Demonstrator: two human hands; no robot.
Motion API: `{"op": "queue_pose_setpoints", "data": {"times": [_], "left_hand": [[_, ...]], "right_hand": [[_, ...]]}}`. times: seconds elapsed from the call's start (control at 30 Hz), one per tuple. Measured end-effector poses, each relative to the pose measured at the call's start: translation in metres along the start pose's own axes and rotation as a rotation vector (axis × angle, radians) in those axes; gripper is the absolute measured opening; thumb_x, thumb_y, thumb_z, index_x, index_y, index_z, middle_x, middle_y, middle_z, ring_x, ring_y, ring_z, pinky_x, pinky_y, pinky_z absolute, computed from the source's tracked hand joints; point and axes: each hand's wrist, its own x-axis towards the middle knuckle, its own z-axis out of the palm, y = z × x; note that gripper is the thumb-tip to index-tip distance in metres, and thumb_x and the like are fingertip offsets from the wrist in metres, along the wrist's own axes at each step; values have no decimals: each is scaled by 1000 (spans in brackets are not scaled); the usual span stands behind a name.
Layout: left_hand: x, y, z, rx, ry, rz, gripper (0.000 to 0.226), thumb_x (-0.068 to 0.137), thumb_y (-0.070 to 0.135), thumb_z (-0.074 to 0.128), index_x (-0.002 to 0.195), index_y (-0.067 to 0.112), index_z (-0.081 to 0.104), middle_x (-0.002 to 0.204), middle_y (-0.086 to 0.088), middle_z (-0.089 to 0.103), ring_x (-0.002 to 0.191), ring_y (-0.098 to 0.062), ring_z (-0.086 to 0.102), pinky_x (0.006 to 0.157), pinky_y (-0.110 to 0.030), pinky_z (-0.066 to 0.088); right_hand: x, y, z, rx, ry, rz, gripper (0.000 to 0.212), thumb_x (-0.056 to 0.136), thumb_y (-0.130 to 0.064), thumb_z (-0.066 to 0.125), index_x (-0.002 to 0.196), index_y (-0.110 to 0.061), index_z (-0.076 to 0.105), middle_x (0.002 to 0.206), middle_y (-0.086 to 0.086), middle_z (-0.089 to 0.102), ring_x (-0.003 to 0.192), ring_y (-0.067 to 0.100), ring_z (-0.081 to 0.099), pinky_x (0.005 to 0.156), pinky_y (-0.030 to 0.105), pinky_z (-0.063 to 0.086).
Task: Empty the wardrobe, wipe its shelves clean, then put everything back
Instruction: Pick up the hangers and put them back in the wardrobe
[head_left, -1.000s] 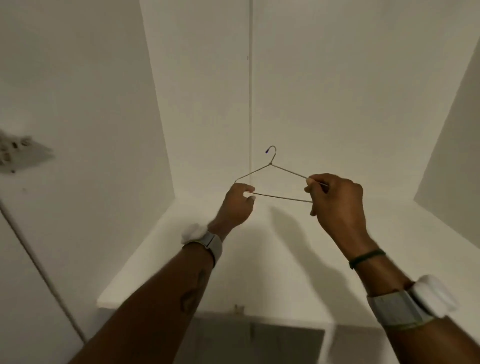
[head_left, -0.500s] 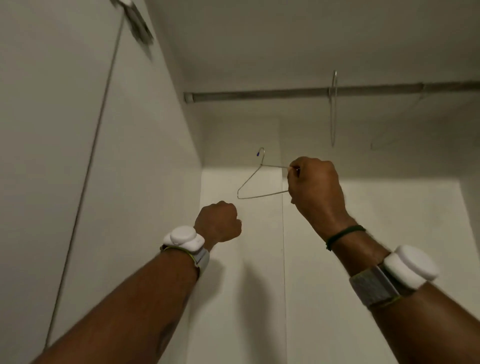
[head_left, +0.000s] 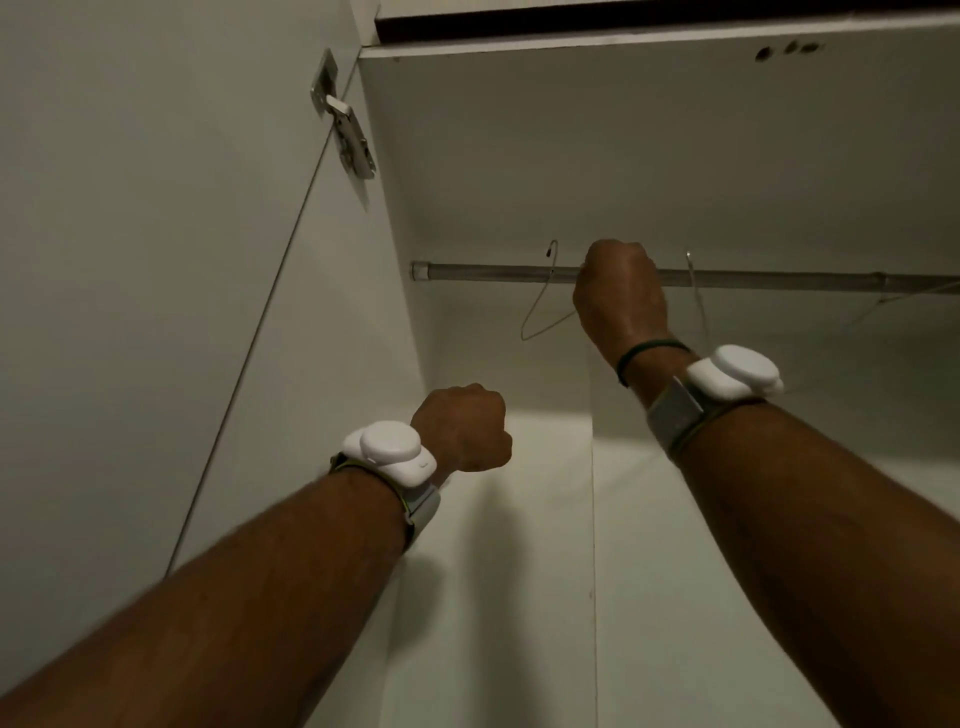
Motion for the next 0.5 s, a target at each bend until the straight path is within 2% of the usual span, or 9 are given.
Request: {"op": "queue_pose_setpoints", "data": {"times": [0.17, 0.23, 0.37, 0.5], "left_hand": [[2, -4, 1, -18, 1, 19, 32, 89, 26, 52, 60, 16, 41, 66, 1, 46, 55, -16, 44, 59, -27, 36], [4, -5, 4, -34, -4, 20, 32, 89, 26, 52, 60, 16, 41, 67, 0, 46, 58, -18, 47, 60, -28, 38], [2, -7, 16, -51, -40, 33, 32, 91, 29, 51, 63, 18, 42, 71, 1, 45, 73, -25, 55, 68, -30, 42], [-2, -5, 33, -50, -52, 40, 30, 91, 31, 51, 65, 20, 42, 72, 3, 43, 76, -26, 56, 71, -30, 43]], "right_hand": [[13, -15, 21, -41, -57, -45, 23, 96, 5, 44, 77, -7, 48, 83, 13, 50, 84, 37, 61, 64, 32, 38], [16, -22, 26, -49, -62, -65, 22, 95, 6, 44, 78, -6, 50, 87, 15, 55, 87, 37, 63, 65, 33, 41], [12, -40, 36, -114, -113, -122, 16, 96, 5, 47, 95, 0, 62, 106, 20, 63, 97, 36, 64, 69, 32, 42], [6, -55, 43, -179, -123, -157, 22, 96, 7, 43, 103, 0, 63, 113, 19, 63, 104, 36, 64, 76, 37, 49]]}}
